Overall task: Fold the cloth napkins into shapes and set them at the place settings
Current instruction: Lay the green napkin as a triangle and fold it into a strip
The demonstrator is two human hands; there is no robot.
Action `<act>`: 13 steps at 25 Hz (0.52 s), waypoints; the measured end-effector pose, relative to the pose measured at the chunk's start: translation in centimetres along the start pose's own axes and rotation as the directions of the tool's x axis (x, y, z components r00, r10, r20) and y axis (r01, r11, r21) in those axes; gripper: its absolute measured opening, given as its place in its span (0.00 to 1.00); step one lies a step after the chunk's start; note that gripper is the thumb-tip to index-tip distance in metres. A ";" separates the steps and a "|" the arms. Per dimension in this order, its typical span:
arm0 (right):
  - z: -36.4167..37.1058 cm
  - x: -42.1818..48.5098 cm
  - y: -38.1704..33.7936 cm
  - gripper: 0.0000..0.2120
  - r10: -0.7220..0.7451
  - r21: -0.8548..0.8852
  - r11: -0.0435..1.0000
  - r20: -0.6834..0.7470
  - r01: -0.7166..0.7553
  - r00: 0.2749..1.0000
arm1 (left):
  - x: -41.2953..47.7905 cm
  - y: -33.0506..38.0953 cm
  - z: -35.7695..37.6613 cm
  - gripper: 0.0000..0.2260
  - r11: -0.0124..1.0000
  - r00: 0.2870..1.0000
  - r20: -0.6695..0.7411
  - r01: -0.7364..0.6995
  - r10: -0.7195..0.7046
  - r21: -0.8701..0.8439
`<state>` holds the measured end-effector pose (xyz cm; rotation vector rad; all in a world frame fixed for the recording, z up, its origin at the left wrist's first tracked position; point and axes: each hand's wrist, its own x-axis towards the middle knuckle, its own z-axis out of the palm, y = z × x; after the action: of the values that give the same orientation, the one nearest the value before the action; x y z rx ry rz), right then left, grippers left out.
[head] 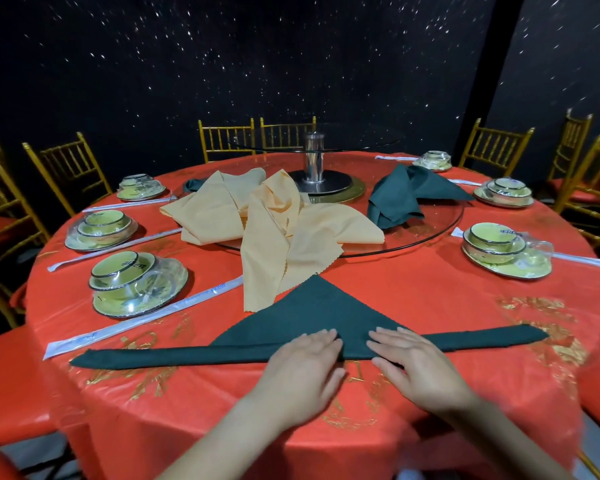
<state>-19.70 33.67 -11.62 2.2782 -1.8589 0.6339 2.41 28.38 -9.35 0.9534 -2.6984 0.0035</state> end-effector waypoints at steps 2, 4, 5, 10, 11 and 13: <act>0.0 -0.2 0.0 0.19 -0.015 -0.009 1.000 0.050 0.015 0.999 | 1.7 2.6 1.0 0.29 1.000 0.996 0.091 0.009 -0.010 0.017; -0.2 -0.4 0.4 0.22 -0.018 -0.041 0.999 0.133 0.024 0.991 | 1.9 3.8 1.9 0.34 0.998 0.992 0.120 0.043 -0.049 0.049; -0.4 -0.6 0.8 0.25 -0.011 -0.065 0.998 0.166 0.022 0.986 | 1.8 4.1 2.1 0.36 0.997 0.994 0.104 0.040 -0.047 0.062; -2.6 -2.6 4.2 0.43 0.140 -0.075 0.990 0.310 -0.123 0.940 | 1.6 4.2 1.9 0.42 0.997 0.980 0.197 0.016 -0.030 0.071; -3.0 -3.0 4.8 0.44 0.175 -0.086 0.984 0.319 -0.155 0.931 | 1.6 4.2 2.1 0.41 0.997 0.980 0.191 0.035 -0.047 0.063; -3.4 -3.7 5.9 0.44 0.241 -0.088 0.970 0.310 -0.225 0.920 | 1.6 3.9 2.1 0.38 0.996 0.985 0.162 0.050 -0.061 0.073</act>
<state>-26.77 36.89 -10.96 2.2535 -2.2886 0.2457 -1.79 30.24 -10.63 1.0937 -2.8372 0.0069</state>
